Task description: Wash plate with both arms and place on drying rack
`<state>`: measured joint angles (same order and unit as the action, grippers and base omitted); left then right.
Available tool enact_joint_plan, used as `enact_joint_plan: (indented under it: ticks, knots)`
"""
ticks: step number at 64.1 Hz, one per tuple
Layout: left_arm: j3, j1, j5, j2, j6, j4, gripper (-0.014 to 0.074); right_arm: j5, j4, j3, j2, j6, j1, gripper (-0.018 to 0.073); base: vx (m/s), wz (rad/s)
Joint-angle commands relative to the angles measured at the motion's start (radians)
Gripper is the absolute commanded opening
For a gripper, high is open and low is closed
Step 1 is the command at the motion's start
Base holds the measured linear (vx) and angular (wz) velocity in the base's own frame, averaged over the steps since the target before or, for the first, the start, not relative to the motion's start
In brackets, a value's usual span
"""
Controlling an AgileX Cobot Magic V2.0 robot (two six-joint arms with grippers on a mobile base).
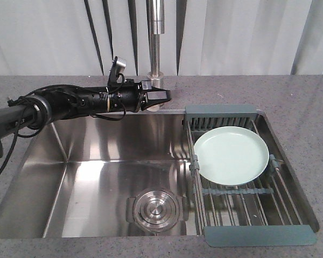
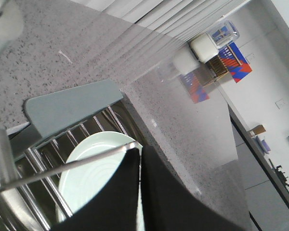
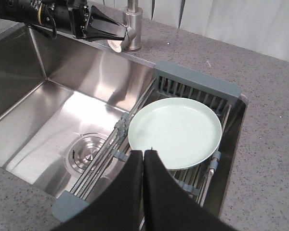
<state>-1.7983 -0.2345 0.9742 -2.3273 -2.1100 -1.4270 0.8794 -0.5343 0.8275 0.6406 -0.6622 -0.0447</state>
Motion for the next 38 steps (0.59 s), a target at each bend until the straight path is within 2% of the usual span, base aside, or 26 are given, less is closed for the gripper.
enact_joint_plan:
  ticks: [1, 22, 38]
  knots:
    - [-0.053, -0.005, -0.018, 0.054, -0.005, 0.077, -0.0006, -0.049, -0.013, 0.024, 0.002, 0.002, -0.007, -0.0006, 0.0, 0.0]
    - [-0.106, -0.005, -0.039, -0.002, -0.005, 0.164, -0.0006, -0.049, -0.005, 0.024, 0.002, 0.002, -0.007, -0.0006, 0.0, 0.0]
    - [-0.115, -0.005, -0.077, -0.008, -0.005, 0.182, -0.0006, -0.049, -0.005, 0.024, 0.002, 0.002, -0.007, -0.0006, 0.0, 0.0]
